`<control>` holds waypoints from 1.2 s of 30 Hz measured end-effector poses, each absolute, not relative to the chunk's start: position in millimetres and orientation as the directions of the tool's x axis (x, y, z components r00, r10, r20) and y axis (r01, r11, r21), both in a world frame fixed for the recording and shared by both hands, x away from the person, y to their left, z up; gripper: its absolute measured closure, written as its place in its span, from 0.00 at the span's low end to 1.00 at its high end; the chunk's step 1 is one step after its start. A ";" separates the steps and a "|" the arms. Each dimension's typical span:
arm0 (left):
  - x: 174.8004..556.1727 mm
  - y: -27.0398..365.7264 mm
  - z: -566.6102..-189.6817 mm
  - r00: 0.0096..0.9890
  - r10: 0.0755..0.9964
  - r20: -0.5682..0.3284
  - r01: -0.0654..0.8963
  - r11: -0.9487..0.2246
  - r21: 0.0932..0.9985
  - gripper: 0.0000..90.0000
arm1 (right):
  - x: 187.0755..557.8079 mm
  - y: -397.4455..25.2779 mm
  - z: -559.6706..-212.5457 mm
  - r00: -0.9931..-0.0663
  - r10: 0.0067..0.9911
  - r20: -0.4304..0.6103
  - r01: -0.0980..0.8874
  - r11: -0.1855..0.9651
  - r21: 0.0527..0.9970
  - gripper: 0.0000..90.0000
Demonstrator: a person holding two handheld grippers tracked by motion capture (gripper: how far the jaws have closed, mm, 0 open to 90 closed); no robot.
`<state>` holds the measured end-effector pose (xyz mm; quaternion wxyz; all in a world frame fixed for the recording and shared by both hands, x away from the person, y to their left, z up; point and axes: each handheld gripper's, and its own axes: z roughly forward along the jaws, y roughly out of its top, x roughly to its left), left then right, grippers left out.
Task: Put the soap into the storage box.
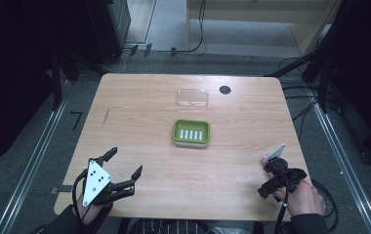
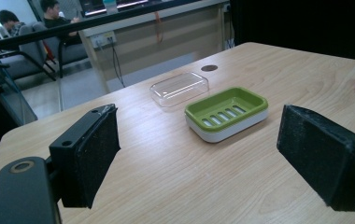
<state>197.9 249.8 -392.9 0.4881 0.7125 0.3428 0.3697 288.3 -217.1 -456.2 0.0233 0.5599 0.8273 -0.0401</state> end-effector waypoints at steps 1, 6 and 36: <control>197.9 249.8 -392.8 0.492 0.849 0.193 0.127 -0.289 0.949 0.15 | 289.5 -217.4 -456.2 -0.373 0.924 -0.084 0.928 0.372 -0.036 0.00; 198.1 249.6 -392.9 0.493 0.848 0.195 0.127 -0.292 0.948 0.15 | 296.5 -220.0 -455.2 -0.375 0.923 -0.083 0.927 0.374 -0.031 0.00; 198.1 249.1 -393.0 0.494 0.846 0.200 0.126 -0.297 0.947 0.15 | 334.1 -231.3 -455.1 -0.363 0.929 -0.071 0.932 0.363 -0.017 0.00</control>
